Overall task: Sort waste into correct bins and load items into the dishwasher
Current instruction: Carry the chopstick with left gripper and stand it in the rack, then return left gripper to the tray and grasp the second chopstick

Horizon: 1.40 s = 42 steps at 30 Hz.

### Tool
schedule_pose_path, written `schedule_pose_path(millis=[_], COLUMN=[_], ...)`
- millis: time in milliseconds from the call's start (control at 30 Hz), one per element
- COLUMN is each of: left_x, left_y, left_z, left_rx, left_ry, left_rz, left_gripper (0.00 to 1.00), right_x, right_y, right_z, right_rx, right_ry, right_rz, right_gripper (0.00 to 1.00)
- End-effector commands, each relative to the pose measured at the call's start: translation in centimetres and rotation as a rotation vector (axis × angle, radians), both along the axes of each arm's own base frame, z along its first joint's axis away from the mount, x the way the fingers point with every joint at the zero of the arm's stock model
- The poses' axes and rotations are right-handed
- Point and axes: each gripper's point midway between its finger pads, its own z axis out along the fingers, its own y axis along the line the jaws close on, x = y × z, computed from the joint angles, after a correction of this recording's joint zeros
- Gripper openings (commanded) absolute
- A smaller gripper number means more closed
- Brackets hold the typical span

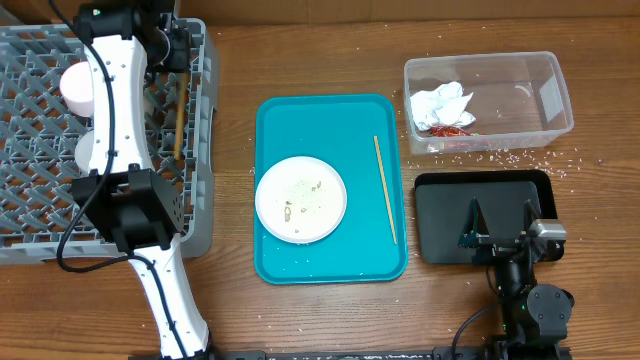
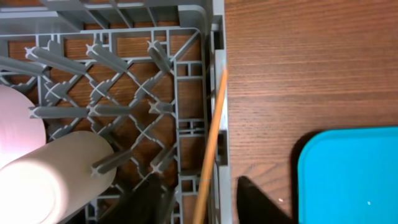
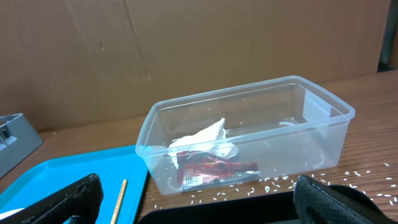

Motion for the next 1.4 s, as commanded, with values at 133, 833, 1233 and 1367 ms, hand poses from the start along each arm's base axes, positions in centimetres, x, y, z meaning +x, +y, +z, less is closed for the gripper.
schedule_pose_path(millis=[133,833,1233,1367], left_x=[0.8,-8.9,-13.9,-14.1], left_y=[0.2,-26.5,-35.9,-35.9], left_z=[1.5,1.9,-4.1,-5.1], left_rx=[-0.044,-0.362,-0.225,-0.228], left_ry=[-0.055,0.281,0.391,0.419], left_rz=[0.098,-0.064,0.064,0.138], left_gripper=[0.57,0.60,0.53,0.50], right_x=[0.0,0.0,0.0,0.0], right_y=[0.1,0.1,0.1,0.1], right_z=[-0.2,-0.2,-0.2,-0.2], right_rx=[-0.007,-0.007,-0.007,-0.007], right_ry=[-0.004,-0.004,-0.004,-0.004], right_rz=[0.005,0.005,0.005,0.005], right_gripper=[1.00,1.00,1.00,1.00])
